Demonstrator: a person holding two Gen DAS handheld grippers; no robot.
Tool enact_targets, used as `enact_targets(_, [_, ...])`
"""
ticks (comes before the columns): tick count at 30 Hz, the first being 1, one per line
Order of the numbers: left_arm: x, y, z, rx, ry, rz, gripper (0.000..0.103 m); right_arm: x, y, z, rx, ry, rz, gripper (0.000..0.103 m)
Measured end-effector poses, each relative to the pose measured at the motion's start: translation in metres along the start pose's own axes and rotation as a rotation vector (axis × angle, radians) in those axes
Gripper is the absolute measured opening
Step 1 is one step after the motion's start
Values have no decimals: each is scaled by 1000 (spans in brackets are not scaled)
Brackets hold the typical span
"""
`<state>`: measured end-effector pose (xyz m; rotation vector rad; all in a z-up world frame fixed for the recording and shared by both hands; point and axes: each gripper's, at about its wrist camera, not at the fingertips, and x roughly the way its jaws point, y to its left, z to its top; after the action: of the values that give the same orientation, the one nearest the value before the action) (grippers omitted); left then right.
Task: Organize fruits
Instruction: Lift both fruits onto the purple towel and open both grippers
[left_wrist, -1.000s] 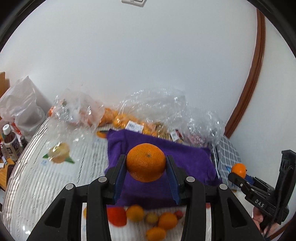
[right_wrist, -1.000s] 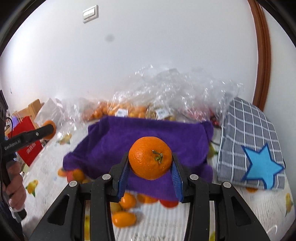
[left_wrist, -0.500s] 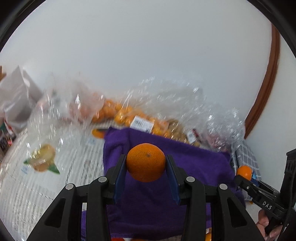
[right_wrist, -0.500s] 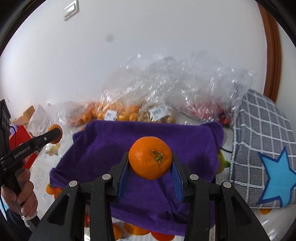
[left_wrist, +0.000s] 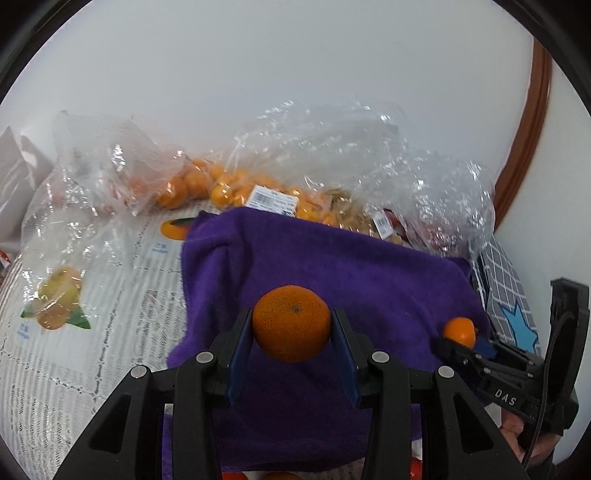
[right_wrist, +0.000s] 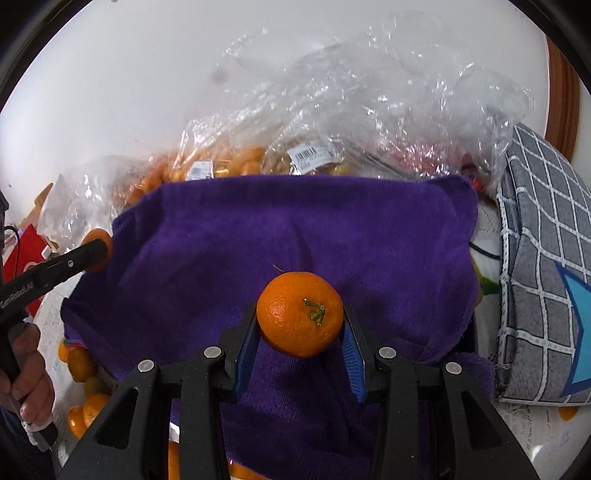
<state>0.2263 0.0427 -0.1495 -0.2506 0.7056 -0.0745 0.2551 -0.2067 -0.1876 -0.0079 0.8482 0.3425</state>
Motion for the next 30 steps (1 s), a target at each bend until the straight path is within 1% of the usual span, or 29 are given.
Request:
enact_targets(3, [4,-3,-2,19,10,4,40,1,-2,0,11,-2,2,42])
enact_targets(6, [8,-2,-3,8,31,-3,40,2,-4,0,20,3,3,42])
enact_targets(12, [10,-2,-3,6,42,-7,40,5,-7,1,39,13,12,42])
enact_targets(17, [13,-5,-5,17,57,10,40,5,-7,3,39,15,8,43])
enact_targets(22, [16,-3,-4,13,67,11,40,8,-4,4,21,26,-12,50])
enact_targets(27, [17,-5,-4,20,64,12,40,7,-2,4,13,13,-26,51])
enact_targets(29, [16,-5,-4,21,61,3,47,7,-2,3,12,12,-30,51])
enact_targets(30, [15,-6,-4,23,57,-5,48,6,-2,3,11,11,-34,51])
